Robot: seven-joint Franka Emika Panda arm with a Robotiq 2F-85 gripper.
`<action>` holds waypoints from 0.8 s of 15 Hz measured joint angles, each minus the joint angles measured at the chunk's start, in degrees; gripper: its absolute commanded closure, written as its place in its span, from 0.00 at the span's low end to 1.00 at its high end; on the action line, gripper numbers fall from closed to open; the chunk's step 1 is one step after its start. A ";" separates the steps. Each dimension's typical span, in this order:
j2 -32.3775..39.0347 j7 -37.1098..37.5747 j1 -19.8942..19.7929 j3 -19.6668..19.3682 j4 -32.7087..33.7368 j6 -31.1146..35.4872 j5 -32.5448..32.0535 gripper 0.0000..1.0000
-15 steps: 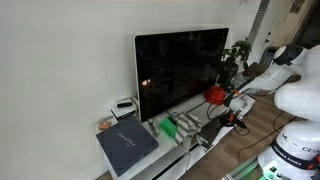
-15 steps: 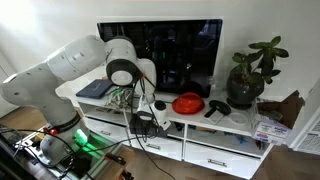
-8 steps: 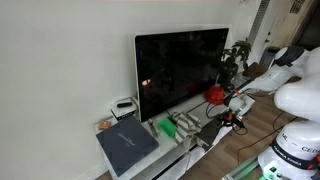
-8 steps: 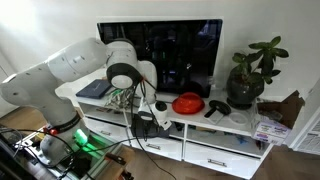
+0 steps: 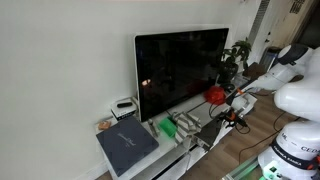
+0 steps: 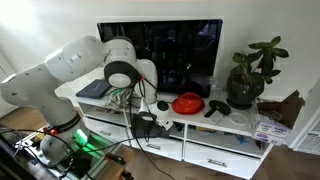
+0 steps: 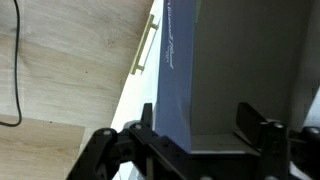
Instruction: Put the grey box on the middle shelf
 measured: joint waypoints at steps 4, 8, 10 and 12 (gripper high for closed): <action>-4.18 -2.96 -2.77 0.05 -3.67 -4.38 -2.29 0.00; -11.67 -8.13 -6.37 0.33 -9.93 -8.14 -3.84 0.00; -16.58 -11.49 -8.53 1.29 -14.19 -8.60 -4.65 0.00; -22.22 -15.50 -11.82 3.82 -19.22 -8.53 -5.61 0.00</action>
